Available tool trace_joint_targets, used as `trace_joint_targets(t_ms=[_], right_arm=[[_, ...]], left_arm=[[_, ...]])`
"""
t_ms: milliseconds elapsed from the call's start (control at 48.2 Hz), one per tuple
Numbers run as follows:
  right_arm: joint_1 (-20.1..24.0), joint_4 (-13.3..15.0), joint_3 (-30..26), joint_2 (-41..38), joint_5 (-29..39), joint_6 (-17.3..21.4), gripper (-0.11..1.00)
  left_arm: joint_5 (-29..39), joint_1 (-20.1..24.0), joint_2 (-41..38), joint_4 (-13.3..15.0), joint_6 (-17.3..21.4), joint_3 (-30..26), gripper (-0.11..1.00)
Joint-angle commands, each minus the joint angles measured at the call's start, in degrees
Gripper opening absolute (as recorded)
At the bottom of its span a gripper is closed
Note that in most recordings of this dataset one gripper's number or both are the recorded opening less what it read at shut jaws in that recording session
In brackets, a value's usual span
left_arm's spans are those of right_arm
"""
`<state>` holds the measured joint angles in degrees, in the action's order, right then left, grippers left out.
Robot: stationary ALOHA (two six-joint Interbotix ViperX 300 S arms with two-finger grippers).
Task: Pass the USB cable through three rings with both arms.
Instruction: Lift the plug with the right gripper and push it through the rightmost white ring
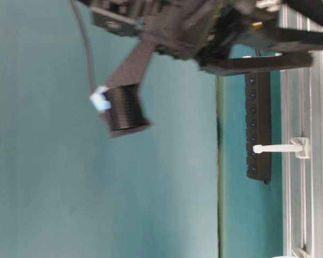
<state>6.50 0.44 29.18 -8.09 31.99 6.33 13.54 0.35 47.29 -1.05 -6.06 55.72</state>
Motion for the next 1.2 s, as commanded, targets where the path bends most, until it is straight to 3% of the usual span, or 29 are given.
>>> trace_joint_targets(t_ms=[0, 352, 601, 1182], right_arm=[[0.44, 0.09, 0.26, -0.26, -1.49, 0.18, 0.54], [0.09, 0.09, 2.81, -0.97, -3.52, 0.0, 0.52], [-0.44, 0.09, 2.64, -1.14, -5.01, -0.09, 0.42], [-0.53, 0.09, 2.46, -2.64, -3.6, -0.18, 0.4]], left_arm=[[-0.35, -0.09, -0.26, -0.18, 0.09, -0.62, 0.01], [-0.62, -0.09, -1.41, -0.18, 0.18, -0.7, 0.01], [-0.7, 0.0, -2.11, -0.18, 0.35, -0.79, 0.01], [-0.79, 0.0, -2.2, -0.18, 0.44, -0.97, 0.01]])
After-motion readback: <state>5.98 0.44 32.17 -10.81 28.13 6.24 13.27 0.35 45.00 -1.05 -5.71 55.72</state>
